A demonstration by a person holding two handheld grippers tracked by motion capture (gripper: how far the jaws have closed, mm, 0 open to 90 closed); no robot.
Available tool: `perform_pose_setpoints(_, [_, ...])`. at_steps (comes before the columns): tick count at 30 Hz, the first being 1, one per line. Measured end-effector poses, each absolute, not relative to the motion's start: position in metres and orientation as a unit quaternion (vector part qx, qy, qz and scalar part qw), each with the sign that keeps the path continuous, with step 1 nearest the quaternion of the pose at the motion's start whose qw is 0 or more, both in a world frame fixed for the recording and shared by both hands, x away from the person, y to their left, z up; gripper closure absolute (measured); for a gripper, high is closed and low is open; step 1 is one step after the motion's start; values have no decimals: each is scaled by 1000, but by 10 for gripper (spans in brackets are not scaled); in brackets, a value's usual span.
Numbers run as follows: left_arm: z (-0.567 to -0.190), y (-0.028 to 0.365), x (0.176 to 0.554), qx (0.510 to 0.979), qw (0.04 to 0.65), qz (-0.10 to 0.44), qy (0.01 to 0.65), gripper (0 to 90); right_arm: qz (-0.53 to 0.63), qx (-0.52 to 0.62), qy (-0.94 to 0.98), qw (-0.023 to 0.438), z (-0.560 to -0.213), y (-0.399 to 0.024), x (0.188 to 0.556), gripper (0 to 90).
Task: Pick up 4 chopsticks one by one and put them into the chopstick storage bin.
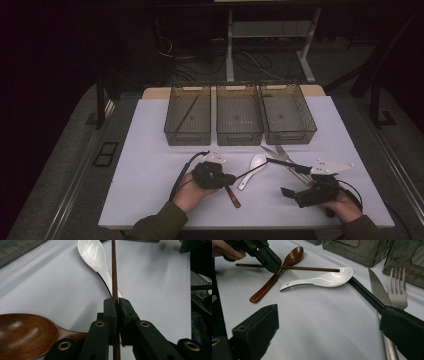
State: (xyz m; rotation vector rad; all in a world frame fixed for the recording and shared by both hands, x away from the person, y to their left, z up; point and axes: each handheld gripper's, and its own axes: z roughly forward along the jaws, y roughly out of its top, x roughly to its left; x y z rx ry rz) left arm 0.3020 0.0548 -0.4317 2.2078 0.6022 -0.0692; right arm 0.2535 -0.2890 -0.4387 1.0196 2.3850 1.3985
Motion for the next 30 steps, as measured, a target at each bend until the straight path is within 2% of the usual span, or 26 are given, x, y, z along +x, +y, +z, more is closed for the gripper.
perform_pose_setpoints(30, [-414, 87, 316, 865, 426, -8, 267, 839, 471, 344, 807, 96, -439, -288, 253, 20])
